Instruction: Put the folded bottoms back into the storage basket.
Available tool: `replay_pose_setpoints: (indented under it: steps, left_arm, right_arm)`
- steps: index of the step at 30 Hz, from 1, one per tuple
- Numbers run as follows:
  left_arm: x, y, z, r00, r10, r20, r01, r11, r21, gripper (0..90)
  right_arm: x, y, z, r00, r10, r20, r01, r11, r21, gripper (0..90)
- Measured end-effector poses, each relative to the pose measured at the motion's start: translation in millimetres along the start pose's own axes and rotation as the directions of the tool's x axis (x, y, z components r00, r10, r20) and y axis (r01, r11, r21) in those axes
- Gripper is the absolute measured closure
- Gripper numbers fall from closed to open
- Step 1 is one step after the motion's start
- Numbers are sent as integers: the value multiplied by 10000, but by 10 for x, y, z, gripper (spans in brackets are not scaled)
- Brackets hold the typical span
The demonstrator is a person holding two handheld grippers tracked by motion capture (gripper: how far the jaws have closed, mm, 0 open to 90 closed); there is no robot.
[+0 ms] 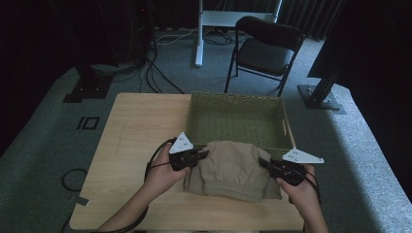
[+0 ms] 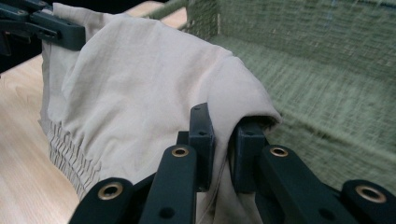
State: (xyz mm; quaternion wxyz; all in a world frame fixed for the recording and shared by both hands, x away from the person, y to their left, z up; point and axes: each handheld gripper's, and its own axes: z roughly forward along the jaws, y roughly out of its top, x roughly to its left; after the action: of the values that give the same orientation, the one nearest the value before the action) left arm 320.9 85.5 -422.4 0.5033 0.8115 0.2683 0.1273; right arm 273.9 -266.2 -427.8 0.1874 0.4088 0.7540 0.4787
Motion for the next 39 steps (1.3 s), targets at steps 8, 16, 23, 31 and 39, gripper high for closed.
replay_pose_setpoints:
  steps: [8, 16, 23, 31, 39]
  left_arm:
    - [96, 314, -45, 9997, 248, 5, -248, 9975, -658, 835]
    - [256, 613, -15, 9996, 277, -36, -279, 9921, -1220, 835]
    - [394, 809, 71, 9993, 294, -219, -327, 9845, -1724, 836]
    - [591, 973, 141, 9993, 51, -371, -132, 9754, -2201, 837]
    - [780, 1061, 230, 9970, 74, -775, -260, 9701, -2411, 838]
  right_arm:
    - [-56, 339, -139, 9997, -220, 137, 228, 9978, -618, 811]
    - [-210, 654, -167, 9994, -264, 208, 284, 9940, -1053, 811]
    - [-370, 887, -116, 9980, -210, 591, 283, 9917, -1253, 811]
    - [-560, 1078, -22, 9990, 136, 433, -67, 9877, -1559, 811]
    - [-730, 1269, 121, 9988, 254, 422, -179, 9854, -1694, 810]
